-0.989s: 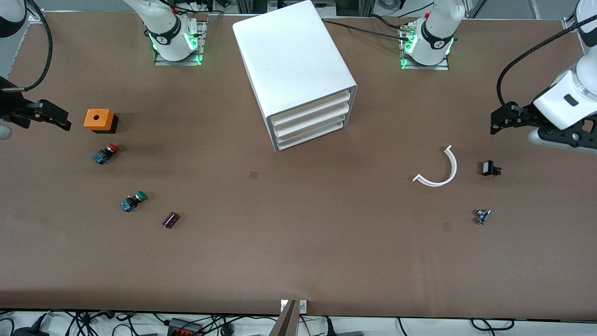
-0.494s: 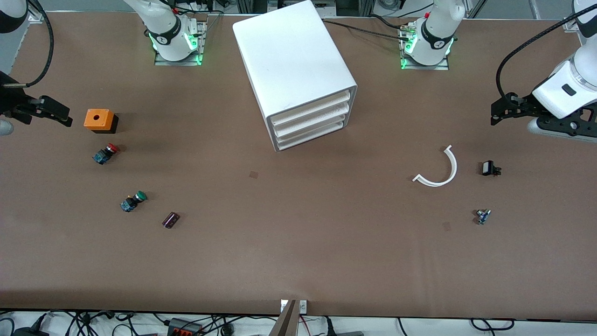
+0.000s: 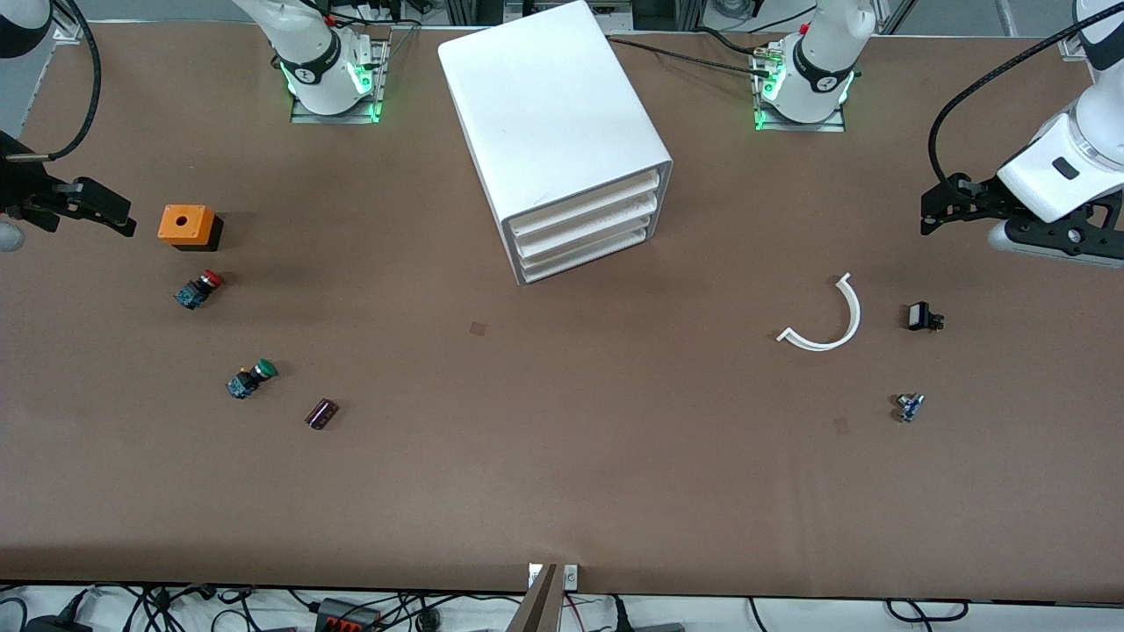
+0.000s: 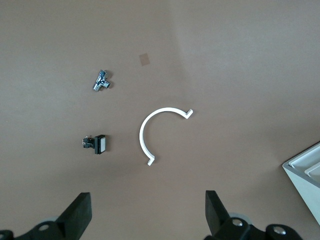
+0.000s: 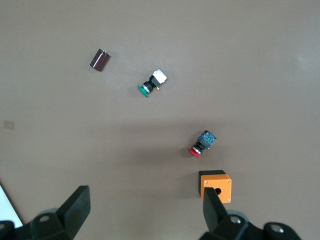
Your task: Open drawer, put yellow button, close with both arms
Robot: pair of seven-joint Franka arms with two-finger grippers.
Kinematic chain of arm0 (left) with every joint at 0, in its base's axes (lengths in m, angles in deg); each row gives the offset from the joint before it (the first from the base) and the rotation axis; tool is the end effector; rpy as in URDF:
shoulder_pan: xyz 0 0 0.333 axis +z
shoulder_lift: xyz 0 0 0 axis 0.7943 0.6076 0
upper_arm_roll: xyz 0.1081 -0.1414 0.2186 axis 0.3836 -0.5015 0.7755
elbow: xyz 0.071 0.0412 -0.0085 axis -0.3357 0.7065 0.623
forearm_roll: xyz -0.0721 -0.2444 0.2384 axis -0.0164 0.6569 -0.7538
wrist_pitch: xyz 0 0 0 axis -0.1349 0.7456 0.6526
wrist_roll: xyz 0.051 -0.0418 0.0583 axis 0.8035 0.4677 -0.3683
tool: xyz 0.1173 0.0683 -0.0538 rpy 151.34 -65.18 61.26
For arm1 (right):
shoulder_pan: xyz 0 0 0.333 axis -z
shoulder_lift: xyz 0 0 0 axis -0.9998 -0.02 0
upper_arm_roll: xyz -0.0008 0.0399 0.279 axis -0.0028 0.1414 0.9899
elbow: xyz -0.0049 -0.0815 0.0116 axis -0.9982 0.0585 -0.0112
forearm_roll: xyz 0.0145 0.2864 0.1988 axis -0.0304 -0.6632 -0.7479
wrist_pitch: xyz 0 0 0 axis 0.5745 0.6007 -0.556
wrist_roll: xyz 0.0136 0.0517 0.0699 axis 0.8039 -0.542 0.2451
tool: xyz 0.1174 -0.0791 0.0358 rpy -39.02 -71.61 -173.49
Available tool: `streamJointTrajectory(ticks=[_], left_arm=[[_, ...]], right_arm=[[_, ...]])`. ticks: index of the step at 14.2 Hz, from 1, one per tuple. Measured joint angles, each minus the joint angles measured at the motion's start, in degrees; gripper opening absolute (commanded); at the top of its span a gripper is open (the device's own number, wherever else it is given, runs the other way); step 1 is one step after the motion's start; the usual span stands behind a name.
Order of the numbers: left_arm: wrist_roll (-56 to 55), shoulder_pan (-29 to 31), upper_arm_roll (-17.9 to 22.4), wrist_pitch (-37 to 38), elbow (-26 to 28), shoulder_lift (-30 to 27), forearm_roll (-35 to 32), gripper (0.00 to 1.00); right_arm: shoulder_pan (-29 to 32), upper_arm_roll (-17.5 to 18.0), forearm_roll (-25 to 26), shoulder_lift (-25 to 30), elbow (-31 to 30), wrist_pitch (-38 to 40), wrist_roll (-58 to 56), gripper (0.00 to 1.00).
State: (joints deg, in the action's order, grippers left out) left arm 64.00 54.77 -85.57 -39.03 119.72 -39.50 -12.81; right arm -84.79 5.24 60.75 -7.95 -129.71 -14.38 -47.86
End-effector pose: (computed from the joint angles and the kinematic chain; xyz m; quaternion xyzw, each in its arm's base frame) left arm 0.5088 -0.0222 0.5107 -0.9962 0.0849 0.0193 0.0078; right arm 0.5131 -0.0371 0.5149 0.9995 -0.0178 -0.0044 0.0250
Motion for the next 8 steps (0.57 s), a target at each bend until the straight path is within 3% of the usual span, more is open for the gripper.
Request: streamJointTrajectory(ticks=[8], left_arm=[[0.0,-0.5,-0.1,0.4,0.0,0.0,0.0,1.00]], right_arm=[[0.0,0.0,0.0,0.0,-0.1,0.0,0.0,1.00]])
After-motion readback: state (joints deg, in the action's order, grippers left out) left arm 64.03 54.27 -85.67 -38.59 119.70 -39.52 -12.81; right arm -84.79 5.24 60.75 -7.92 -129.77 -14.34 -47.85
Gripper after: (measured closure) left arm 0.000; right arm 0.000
